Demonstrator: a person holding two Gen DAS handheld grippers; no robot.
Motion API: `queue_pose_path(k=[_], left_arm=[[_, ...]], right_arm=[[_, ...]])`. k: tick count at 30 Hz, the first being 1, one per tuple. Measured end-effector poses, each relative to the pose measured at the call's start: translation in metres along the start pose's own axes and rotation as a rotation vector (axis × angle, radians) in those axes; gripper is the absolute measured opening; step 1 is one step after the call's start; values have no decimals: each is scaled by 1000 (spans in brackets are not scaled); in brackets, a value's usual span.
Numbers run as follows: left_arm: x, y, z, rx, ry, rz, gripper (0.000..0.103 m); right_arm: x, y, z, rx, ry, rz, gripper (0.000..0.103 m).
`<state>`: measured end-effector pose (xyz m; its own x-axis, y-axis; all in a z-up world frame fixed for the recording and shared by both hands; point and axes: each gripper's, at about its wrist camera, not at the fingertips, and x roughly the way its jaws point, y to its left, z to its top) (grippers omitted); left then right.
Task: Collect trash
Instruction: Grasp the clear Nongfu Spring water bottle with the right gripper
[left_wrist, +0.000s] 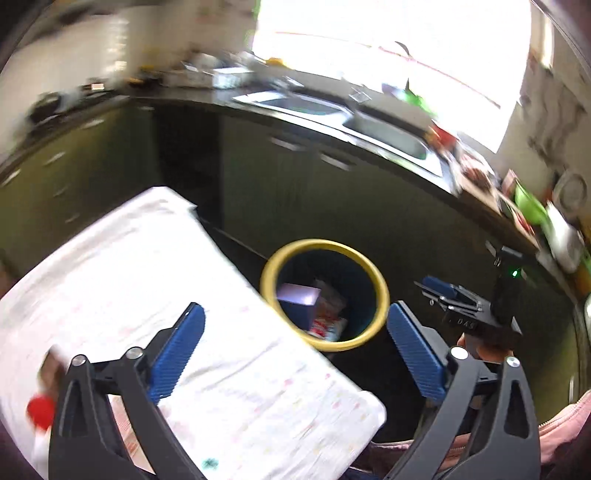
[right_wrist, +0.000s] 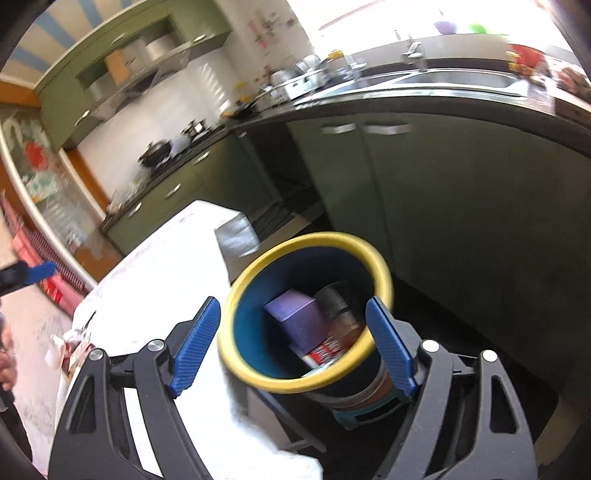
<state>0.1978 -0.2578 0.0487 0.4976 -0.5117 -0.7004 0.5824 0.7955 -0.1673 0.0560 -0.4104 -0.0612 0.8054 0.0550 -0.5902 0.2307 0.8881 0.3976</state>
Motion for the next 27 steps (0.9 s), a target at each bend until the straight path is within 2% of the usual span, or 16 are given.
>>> queue_pose_path(k=[6,8,11,13,18,21,22,27], left_arm=[[-80,65,-68,-154,-102,179,98],[-96,85,-92,-196,-115,214,98],[-116,116,-130,-253,-136,249,98],[-129,138,-153,-281,-150,271,98],[-138,161,-188,-286,-168,315,98],[-140,170,-206,-278,-172,331,98],[-141,171,-210,-274,-171,331,98],[-143,179,-231,-278,-177,316,98]], right_arm=[[28,88,-6,-163,140,108,85],[42,130,-10,-232,239,162,93],[66,188,-24,-299,413,258,94],[81,220,-33,-298,524,281,96],[111,278,-59,-240,753,230,96],[120,302,-68,-229,824,184,96],[124,309,-71,-226,840,140,95],[141,311,-83,-177,933,-4,81]])
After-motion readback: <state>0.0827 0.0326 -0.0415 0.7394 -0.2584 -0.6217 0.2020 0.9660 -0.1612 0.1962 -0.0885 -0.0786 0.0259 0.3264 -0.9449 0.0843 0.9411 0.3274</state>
